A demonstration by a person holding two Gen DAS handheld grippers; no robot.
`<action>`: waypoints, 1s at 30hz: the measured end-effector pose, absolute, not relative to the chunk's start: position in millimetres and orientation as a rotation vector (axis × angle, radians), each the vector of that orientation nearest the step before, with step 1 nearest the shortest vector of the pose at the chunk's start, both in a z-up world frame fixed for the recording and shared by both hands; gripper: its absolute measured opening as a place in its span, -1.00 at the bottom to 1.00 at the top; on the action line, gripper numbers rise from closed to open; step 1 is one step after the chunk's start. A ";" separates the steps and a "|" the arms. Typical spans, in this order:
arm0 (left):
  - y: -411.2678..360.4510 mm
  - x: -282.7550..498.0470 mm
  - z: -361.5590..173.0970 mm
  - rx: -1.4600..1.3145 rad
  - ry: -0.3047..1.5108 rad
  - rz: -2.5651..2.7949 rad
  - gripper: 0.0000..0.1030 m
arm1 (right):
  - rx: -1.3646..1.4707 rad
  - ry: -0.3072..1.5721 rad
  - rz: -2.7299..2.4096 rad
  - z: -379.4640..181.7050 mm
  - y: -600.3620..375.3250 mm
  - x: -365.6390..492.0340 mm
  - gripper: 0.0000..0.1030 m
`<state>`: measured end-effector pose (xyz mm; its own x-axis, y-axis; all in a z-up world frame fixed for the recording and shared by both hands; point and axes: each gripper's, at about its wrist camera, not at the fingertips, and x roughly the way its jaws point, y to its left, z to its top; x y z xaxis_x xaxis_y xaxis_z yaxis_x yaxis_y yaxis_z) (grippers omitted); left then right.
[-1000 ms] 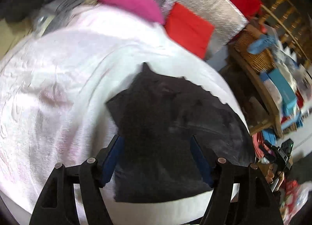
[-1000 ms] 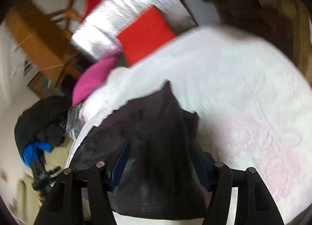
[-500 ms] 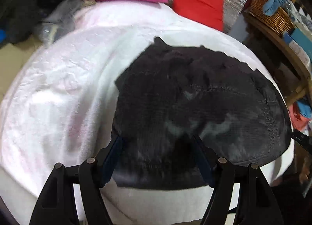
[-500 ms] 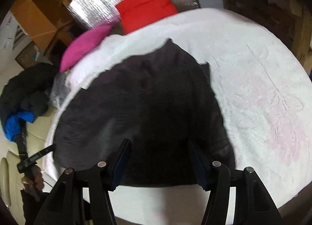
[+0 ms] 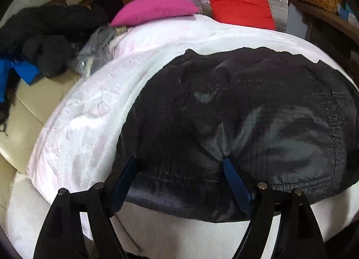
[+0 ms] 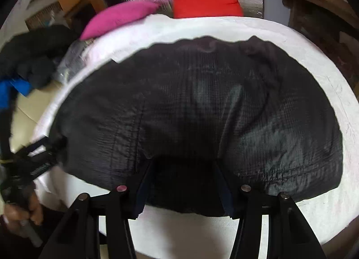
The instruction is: Fold large clothes
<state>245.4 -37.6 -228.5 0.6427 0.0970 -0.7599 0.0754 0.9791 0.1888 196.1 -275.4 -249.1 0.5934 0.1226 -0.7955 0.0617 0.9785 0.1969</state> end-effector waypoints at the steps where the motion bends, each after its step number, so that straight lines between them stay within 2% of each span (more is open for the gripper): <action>1: -39.3 244.7 -226.4 0.223 0.869 0.019 0.57 | 0.207 0.931 0.030 -247.0 -271.7 196.1 0.10; 10: -41.1 209.5 -179.6 0.185 0.767 -0.001 0.57 | 0.222 0.830 0.046 -193.7 -273.2 164.3 0.12; 25: -53.7 130.0 -54.7 0.143 0.519 -0.016 0.57 | 0.171 0.635 -0.096 -90.8 -259.2 79.8 0.18; 30: -49.4 103.7 -23.0 0.121 0.460 -0.020 0.65 | 0.143 0.588 -0.134 -66.3 -247.8 51.2 0.22</action>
